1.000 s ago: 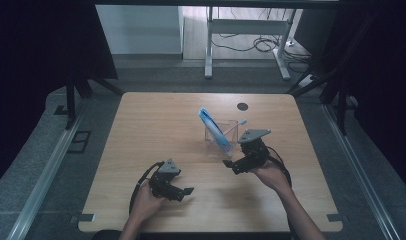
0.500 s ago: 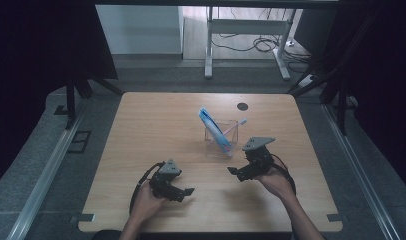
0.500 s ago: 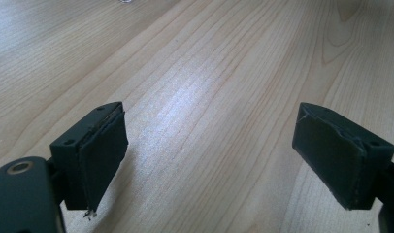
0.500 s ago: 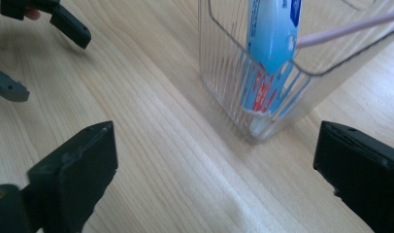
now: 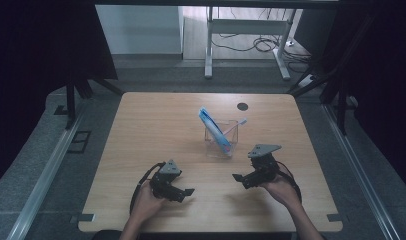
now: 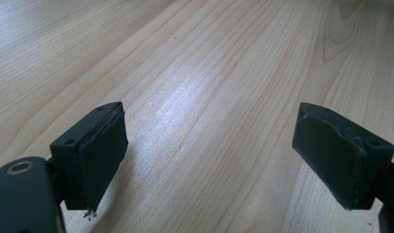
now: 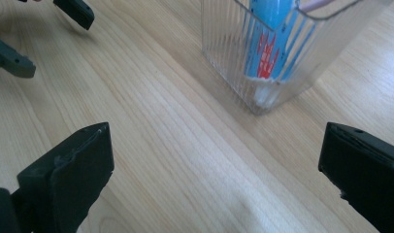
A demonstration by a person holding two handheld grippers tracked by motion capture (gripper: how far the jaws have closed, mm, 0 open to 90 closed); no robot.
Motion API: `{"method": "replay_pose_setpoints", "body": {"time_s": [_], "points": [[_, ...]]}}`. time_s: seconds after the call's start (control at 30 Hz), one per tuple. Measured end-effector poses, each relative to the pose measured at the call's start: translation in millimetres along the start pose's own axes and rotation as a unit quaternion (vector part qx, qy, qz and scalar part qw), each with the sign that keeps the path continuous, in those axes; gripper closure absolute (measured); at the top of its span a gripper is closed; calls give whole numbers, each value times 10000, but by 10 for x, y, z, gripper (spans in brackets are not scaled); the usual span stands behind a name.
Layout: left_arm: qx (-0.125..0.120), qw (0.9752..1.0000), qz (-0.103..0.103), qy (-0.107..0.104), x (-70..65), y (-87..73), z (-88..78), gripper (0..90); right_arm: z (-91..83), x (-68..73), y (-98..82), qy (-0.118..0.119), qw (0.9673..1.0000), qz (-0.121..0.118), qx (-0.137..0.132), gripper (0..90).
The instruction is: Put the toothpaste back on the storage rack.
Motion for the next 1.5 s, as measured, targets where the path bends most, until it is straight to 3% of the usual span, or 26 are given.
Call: {"method": "replay_pose_setpoints", "body": {"time_s": [0.77,1.03,1.5], "points": [[46,10000,6,52,-9,-9,0,128,-201,-37,-514,-164,9991,395,-46,0],[69,9999,17,74,-13,-11,7,128,-117,-53,-670,-225,9984,506,-59,1],[142,9998,42,106,-26,-11,36,128,95,-44,-824,-257,9987,450,25,5]]}}
Point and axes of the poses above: each handheld gripper's, and its own axes: z roughly forward along the jaws, y roughly out of its top, x roughly to its left, the point moved 1 cm from there along z, roughly forward along the jaws, and after that the axes turned 15 degrees about x, right-handed, at the moved point
